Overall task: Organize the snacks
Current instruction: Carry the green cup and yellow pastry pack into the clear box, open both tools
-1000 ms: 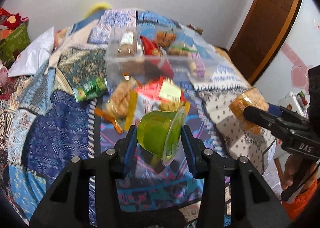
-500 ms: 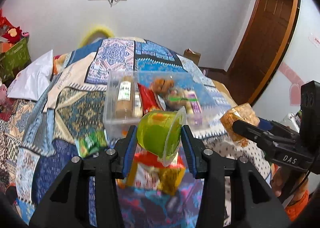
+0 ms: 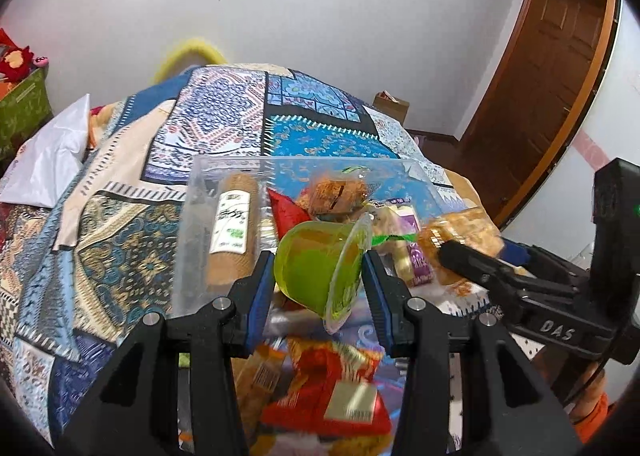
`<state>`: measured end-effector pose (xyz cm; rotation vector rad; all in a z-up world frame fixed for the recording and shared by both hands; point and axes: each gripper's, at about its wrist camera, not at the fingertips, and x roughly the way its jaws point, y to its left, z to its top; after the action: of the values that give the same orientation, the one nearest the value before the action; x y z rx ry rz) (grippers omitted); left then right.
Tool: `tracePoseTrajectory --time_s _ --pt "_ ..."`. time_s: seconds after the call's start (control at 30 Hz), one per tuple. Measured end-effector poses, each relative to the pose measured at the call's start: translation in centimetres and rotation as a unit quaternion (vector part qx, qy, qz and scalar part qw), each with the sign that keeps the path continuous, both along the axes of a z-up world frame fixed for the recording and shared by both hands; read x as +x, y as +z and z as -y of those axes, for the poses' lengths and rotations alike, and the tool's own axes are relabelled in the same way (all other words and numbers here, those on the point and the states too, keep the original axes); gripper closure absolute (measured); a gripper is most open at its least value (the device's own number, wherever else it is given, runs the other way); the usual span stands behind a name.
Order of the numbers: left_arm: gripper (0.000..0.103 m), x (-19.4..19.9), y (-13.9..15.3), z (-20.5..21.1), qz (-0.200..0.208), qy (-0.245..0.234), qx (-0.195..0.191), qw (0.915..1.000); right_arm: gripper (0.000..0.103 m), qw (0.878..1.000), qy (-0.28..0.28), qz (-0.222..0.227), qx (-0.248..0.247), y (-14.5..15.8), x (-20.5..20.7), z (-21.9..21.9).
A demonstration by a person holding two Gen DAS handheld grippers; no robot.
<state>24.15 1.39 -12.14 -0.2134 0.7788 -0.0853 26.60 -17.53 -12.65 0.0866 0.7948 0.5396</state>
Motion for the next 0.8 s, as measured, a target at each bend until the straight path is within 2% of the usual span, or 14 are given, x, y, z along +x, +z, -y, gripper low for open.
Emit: tracePoseTrajectory --time_s 0.23,0.4,0.53,0.67,0.8 --pt "0.059 2.9 -1.2 0.6 -0.012 -0.008 0.001 0.9999 0.031 1.0 0.005 -0.014 -0.006 -1.5 1.6 -1.0" --pt "0.059 4.0 -2.1 0.5 -0.026 -0.007 -0.004 0.9996 0.031 1.0 0.009 -0.002 -0.029 -1.5 1.7 -1.5" --pt "0.059 4.3 -2.9 0.0 -0.049 0.0 -0.021 0.9986 0.029 0.998 0.017 0.001 -0.055 -1.5 1.4 -2.1" --pt "0.056 3.8 -2.5 -0.3 -0.051 -0.004 -0.037 0.998 0.027 0.999 0.018 -0.011 -0.05 -1.5 1.5 -1.9" --pt "0.05 2.6 -0.9 -0.1 -0.032 -0.006 -0.025 0.9991 0.027 0.999 0.014 -0.019 -0.034 -0.9 1.4 -1.3"
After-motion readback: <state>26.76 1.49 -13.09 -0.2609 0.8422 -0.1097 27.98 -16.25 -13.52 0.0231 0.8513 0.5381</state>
